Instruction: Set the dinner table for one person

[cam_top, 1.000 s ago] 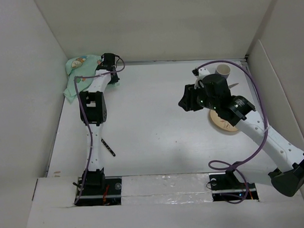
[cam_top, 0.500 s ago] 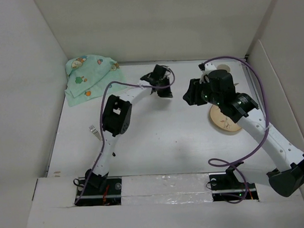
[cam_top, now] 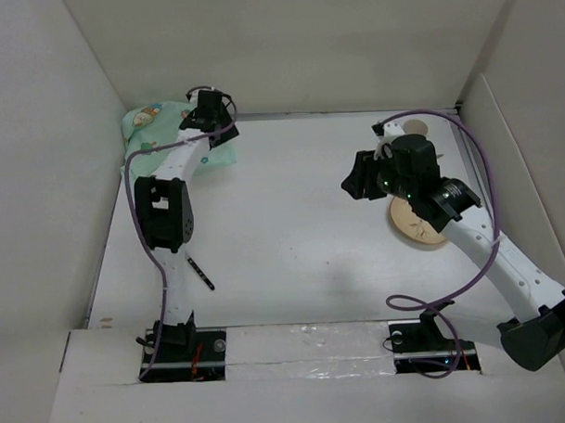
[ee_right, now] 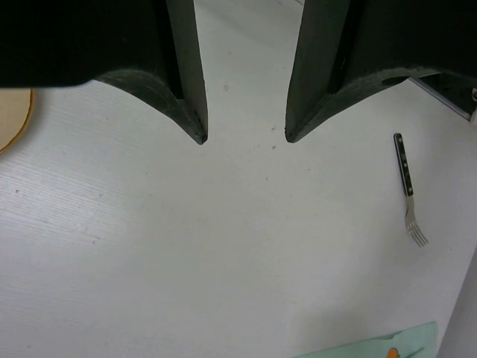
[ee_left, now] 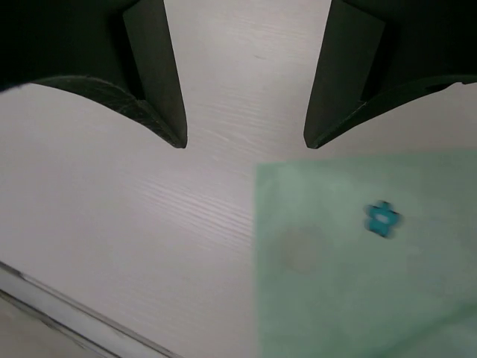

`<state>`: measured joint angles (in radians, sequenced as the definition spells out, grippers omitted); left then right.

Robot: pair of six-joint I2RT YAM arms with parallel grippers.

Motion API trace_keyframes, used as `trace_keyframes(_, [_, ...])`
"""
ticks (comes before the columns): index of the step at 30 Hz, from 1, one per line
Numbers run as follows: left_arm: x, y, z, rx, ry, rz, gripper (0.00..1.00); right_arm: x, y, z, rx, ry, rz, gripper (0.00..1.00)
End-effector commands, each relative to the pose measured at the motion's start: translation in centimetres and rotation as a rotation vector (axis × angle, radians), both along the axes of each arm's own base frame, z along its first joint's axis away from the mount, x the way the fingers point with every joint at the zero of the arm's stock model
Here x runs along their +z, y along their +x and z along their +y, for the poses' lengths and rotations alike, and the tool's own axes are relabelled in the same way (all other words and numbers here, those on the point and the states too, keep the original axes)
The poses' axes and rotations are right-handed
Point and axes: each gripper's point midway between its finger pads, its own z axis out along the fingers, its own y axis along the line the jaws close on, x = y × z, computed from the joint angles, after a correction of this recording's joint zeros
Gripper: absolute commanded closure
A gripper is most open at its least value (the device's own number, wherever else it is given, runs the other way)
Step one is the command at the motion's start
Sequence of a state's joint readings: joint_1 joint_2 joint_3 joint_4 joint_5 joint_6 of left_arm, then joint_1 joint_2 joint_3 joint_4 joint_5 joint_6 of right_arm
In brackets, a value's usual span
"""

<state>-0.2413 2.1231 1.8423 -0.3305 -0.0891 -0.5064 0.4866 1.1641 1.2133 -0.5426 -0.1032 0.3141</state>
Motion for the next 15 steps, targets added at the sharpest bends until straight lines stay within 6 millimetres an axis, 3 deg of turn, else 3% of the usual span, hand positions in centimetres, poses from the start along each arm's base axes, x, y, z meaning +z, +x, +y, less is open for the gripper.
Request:
trace_keyframes(1, [-3.0, -0.3, 2.5, 0.018, 0.283, 0.097, 0.4, 1.5, -0.6, 0.4, 0.027, 0.045, -0.053, 0.48])
trace_keyframes(2, [-4.0, -0.2, 2.7, 0.012, 0.308, 0.122, 0.4, 1.5, -0.8, 0.7, 0.037, 0.047, -0.053, 0.49])
trace_keyframes(3, [-3.6, 0.5, 2.8, 0.02, 0.324, 0.114, 0.41, 1.5, -0.9, 0.8, 0.039, 0.049, -0.051, 0.49])
trace_keyframes(4, [-5.5, 0.4, 3.1, 0.019, 0.349, 0.156, 0.41, 1.4, -0.9, 0.8, 0.04, 0.049, -0.047, 0.49])
trace_keyframes(5, [-5.8, 0.6, 3.2, 0.015, 0.365, 0.159, 0.41, 1.6, -1.0, 1.2, 0.054, 0.052, -0.051, 0.49])
trace_keyframes(11, [-5.7, 2.6, 2.6, -0.013, 0.365, 0.113, 0.37, 1.7, -2.2, 2.9, 0.118, 0.049, -0.043, 0.49])
trace_keyframes(12, [-5.0, 3.2, 2.5, -0.012, 0.366, 0.094, 0.35, 1.4, -2.4, 3.3, 0.126, 0.044, -0.037, 0.49])
trace_keyframes(14, [-6.6, 2.9, 2.6, -0.028, 0.391, 0.144, 0.35, 1.2, -2.5, 3.4, 0.125, 0.036, -0.032, 0.48])
trace_keyframes(15, [-6.0, 3.3, 2.8, -0.021, 0.404, 0.138, 0.36, 1.1, -2.4, 3.3, 0.117, 0.034, -0.03, 0.48])
